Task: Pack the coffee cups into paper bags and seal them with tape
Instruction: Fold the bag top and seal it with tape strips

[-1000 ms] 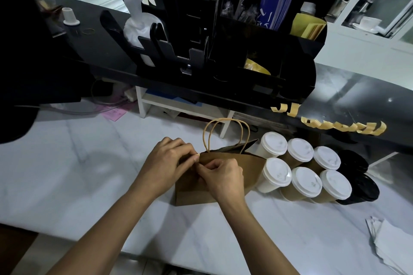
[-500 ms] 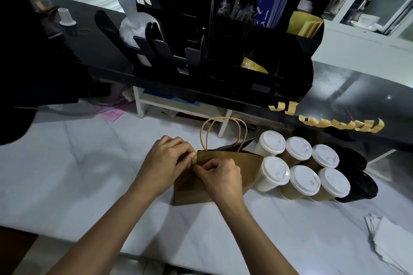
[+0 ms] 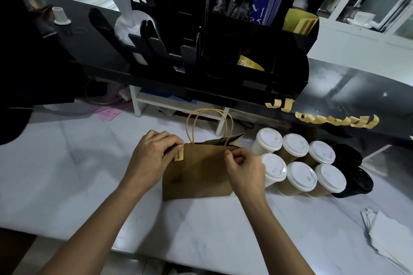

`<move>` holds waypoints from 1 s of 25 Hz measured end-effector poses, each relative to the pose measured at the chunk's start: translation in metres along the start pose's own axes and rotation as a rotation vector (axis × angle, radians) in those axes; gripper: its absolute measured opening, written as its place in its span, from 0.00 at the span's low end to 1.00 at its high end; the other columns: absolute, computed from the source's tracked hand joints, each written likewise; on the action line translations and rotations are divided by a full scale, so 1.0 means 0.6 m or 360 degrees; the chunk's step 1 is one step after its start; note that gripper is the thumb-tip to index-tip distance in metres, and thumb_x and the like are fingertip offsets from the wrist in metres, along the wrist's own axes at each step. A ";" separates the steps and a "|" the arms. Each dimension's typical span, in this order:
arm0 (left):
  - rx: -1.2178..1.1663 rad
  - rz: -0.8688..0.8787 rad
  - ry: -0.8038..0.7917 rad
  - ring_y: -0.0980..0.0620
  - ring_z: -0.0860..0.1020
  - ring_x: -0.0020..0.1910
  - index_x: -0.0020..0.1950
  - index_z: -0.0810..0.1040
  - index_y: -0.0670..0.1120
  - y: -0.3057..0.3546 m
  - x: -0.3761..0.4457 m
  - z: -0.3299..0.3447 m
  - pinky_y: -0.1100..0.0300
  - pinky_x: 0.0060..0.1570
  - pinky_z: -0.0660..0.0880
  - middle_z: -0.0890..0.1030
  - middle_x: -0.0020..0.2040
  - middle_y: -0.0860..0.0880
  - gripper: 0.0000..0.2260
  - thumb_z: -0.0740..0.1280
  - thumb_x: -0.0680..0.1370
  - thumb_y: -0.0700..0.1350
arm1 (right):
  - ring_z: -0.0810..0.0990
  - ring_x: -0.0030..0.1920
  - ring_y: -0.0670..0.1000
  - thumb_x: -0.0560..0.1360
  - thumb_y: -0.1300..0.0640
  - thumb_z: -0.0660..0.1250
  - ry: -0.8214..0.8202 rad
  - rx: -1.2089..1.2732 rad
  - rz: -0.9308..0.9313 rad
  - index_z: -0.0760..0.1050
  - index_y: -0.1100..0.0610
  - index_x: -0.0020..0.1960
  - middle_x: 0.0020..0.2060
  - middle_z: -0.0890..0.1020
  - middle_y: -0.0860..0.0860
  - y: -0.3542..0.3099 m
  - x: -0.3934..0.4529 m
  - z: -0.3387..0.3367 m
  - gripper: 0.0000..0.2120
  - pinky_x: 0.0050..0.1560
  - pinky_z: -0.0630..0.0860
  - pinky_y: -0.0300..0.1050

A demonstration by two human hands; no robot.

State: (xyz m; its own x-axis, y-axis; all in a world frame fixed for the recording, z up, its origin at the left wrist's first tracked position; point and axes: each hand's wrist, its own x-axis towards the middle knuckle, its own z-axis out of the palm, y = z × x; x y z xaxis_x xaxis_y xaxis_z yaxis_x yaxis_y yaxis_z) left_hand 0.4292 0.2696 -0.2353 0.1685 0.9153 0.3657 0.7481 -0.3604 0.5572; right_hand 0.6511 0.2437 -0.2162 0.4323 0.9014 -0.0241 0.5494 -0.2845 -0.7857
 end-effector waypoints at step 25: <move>0.0041 -0.0187 -0.0337 0.55 0.67 0.59 0.63 0.74 0.56 0.000 -0.007 -0.023 0.56 0.57 0.70 0.73 0.58 0.59 0.19 0.69 0.75 0.40 | 0.69 0.62 0.41 0.69 0.49 0.69 -0.0127 0.0026 -0.0471 0.73 0.42 0.52 0.60 0.70 0.38 0.022 0.014 -0.032 0.12 0.66 0.69 0.55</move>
State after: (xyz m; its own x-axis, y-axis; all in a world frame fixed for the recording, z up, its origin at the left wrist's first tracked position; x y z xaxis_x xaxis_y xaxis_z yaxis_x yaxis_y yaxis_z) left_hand 0.4196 0.2635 -0.2267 0.2080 0.9690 0.1337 0.7861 -0.2469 0.5667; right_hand 0.6756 0.2410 -0.2151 0.1973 0.9673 0.1592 0.6312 -0.0011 -0.7756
